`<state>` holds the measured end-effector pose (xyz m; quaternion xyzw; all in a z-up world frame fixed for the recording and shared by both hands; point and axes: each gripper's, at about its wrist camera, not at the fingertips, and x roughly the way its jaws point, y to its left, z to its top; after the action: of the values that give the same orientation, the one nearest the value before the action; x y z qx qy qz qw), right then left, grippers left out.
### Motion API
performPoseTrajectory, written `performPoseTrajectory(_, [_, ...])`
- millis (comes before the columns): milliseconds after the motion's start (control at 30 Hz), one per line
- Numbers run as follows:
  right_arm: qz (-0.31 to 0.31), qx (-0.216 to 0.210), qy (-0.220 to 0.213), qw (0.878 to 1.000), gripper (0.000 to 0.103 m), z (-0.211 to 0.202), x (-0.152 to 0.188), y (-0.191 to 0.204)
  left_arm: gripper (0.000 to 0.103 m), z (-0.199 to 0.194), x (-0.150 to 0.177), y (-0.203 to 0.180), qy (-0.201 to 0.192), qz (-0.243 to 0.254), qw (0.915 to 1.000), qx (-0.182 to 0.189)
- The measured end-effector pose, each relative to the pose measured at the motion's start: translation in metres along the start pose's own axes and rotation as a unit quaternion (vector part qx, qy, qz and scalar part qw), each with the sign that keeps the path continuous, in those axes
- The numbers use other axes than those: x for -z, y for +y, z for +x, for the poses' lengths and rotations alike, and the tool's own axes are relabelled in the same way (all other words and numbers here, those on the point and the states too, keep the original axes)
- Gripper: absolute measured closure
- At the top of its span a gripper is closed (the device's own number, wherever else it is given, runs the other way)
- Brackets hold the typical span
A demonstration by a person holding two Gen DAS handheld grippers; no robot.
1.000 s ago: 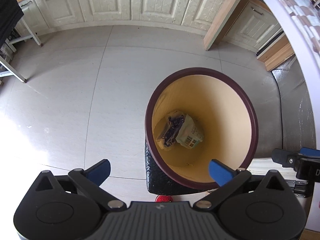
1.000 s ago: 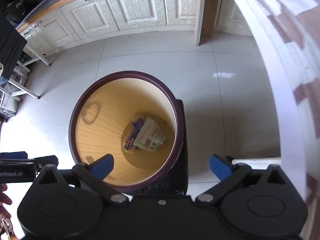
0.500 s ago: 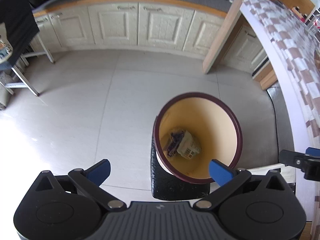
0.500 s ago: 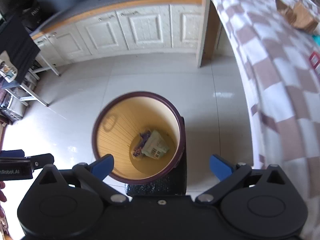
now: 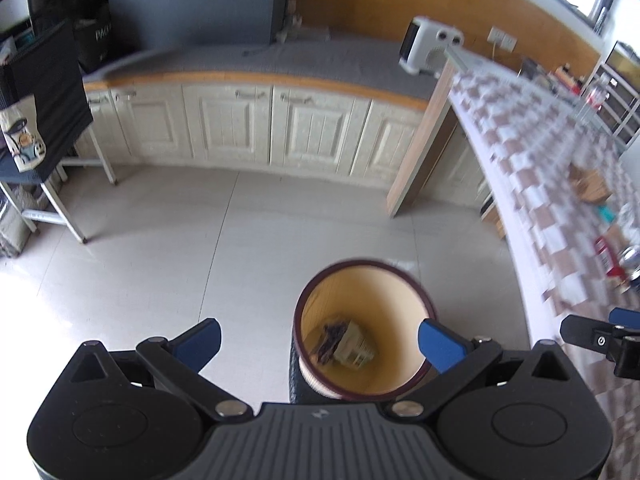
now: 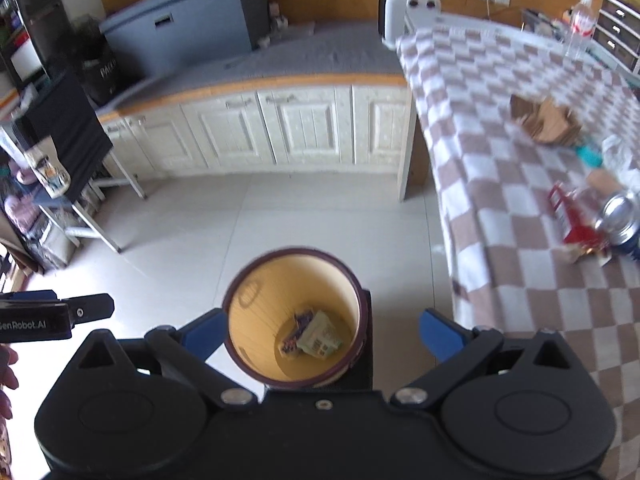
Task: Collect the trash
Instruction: 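Move both open tools back toward the remaining trash on the table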
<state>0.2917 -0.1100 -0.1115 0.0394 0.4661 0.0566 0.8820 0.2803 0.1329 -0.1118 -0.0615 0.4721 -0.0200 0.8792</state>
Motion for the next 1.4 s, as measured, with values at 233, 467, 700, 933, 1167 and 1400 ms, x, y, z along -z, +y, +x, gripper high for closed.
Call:
performPoseTrajectory(233, [0.001,0.005,-0.066,0.998,0.0,-0.049,-0.007,-0.01,0.0,-0.04,-0.01,-0.025,-0.052,0.006,0.9985,0.015])
performPoseTrajectory(467, [0.005,0.016,-0.125,0.992,0.0,-0.097,-0.007,-0.034,0.0,-0.072,-0.019,-0.069,-0.104,0.021,0.9934,0.044])
performPoseTrajectory(700, [0.026,0.036,-0.176,0.983,0.0,-0.146,0.003,-0.082,0.0,-0.092,-0.017,-0.129,-0.138,0.049,0.9872,0.064])
performPoseTrajectory(933, [0.047,0.063,-0.207,0.975,0.0,-0.186,0.017,-0.14,0.0,-0.101,-0.006,-0.186,-0.147,0.068,0.9834,0.081])
performPoseTrajectory(1167, [0.068,0.081,-0.217,0.97,0.0,-0.207,0.036,-0.2,0.0,-0.103,0.006,-0.245,-0.153,0.08,0.9801,0.097])
performPoseTrajectory(1400, [0.071,0.088,-0.213,0.971,0.0,-0.208,0.052,-0.258,0.0,-0.093,0.017,-0.306,-0.14,0.095,0.9799,0.106])
